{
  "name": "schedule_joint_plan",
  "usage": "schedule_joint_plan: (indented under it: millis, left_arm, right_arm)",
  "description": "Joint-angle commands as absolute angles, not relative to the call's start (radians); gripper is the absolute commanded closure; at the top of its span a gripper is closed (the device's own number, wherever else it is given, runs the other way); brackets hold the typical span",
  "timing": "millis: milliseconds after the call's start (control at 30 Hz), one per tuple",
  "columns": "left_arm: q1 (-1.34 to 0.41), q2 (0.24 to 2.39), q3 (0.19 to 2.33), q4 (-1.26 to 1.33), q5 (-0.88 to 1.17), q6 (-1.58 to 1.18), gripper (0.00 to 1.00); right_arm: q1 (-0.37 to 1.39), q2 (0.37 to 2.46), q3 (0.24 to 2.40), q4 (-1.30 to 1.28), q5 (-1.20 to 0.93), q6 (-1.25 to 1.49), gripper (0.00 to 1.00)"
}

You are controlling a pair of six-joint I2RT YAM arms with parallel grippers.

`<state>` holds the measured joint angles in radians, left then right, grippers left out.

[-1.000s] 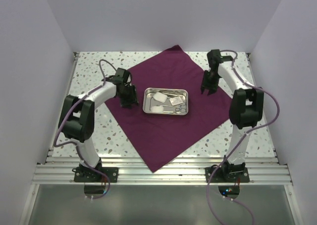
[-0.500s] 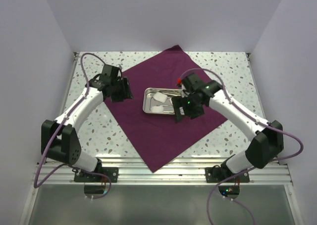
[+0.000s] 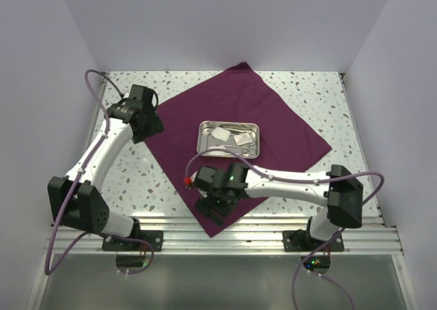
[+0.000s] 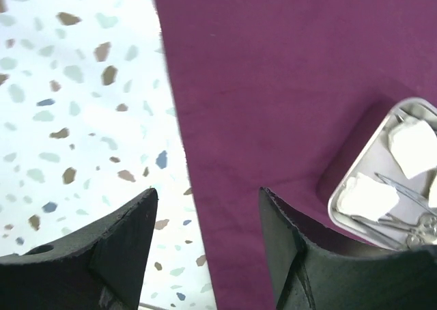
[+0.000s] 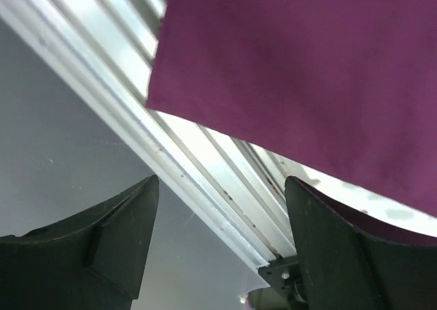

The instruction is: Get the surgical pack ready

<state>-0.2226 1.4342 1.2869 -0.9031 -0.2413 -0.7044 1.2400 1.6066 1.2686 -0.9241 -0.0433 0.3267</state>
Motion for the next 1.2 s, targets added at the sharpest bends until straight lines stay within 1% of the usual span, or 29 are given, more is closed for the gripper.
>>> schedule_joint_plan:
  millis: [0, 100, 233, 300, 367, 433, 500, 533, 600, 667, 700, 733, 767, 800, 833, 900, 1067, 1167]
  left_arm:
    - [-0.207, 1.396, 1.338, -1.011, -0.374, -0.801, 0.35]
    - [-0.207, 1.388, 1.332, -1.031, -0.382, -0.818, 0.35]
    - [-0.206, 1.378, 1.325, -1.055, -0.402, -0.827, 0.35]
    - [-0.203, 1.37, 1.325, -1.066, -0.42, -0.834, 0.35]
    - [-0.198, 1.37, 1.324, -1.055, -0.411, -0.822, 0.34]
    - [-0.195, 1.377, 1.319, -1.016, -0.345, -0.755, 0.37]
    - [-0.193, 1.391, 1.304, -0.996, -0.28, -0.707, 0.41]
    - [-0.193, 1.396, 1.299, -0.983, -0.261, -0.7, 0.46]
    - [-0.193, 1.401, 1.284, -0.959, -0.186, -0.671, 0.51]
    - [-0.193, 1.39, 1.246, -0.876, -0.086, -0.619, 0.64]
    - [-0.193, 1.387, 1.208, -0.842, 0.033, -0.56, 0.7]
    - [-0.193, 1.387, 1.191, -0.797, 0.076, -0.549, 0.89]
    - [-0.195, 1.391, 1.172, -0.781, 0.109, -0.548, 0.97]
    - [-0.195, 1.396, 1.154, -0.77, 0.17, -0.551, 1.0]
    - [-0.195, 1.402, 1.113, -0.734, 0.207, -0.558, 1.0]
    - [-0.196, 1.414, 1.034, -0.684, 0.309, -0.587, 1.0]
    - [-0.245, 1.482, 0.966, -0.563, 0.4, -0.658, 1.0]
    - [-0.302, 1.552, 0.963, -0.514, 0.417, -0.702, 1.0]
  right_arm:
    - [1.328, 1.658, 1.276, -0.856, -0.005, 0.287, 0.26]
    - [1.345, 1.721, 1.287, -0.822, -0.012, 0.275, 0.31]
    - [1.358, 1.762, 1.301, -0.762, -0.069, 0.25, 0.32]
    - [1.365, 1.804, 1.316, -0.761, -0.065, 0.245, 0.33]
    - [1.365, 1.796, 1.316, -0.764, -0.028, 0.276, 0.33]
    - [1.341, 1.767, 1.298, -0.759, -0.003, 0.323, 0.33]
    - [1.273, 1.709, 1.272, -0.747, 0.014, 0.386, 0.35]
    - [1.247, 1.689, 1.243, -0.739, 0.009, 0.394, 0.37]
    - [1.189, 1.635, 1.223, -0.735, 0.017, 0.397, 0.38]
    - [1.122, 1.609, 1.209, -0.753, 0.015, 0.399, 0.38]
    - [1.096, 1.582, 1.206, -0.764, 0.021, 0.411, 0.38]
    - [1.068, 1.568, 1.201, -0.778, 0.029, 0.419, 0.4]
    - [1.013, 1.559, 1.201, -0.808, 0.038, 0.425, 0.41]
    - [0.985, 1.531, 1.203, -0.831, 0.082, 0.437, 0.43]
    - [0.956, 1.519, 1.209, -0.856, 0.103, 0.442, 0.48]
    - [0.869, 1.474, 1.212, -0.911, 0.152, 0.459, 0.5]
    - [0.691, 1.416, 1.223, -0.946, 0.109, 0.465, 0.5]
    - [0.657, 1.414, 1.244, -0.968, 0.097, 0.453, 0.49]
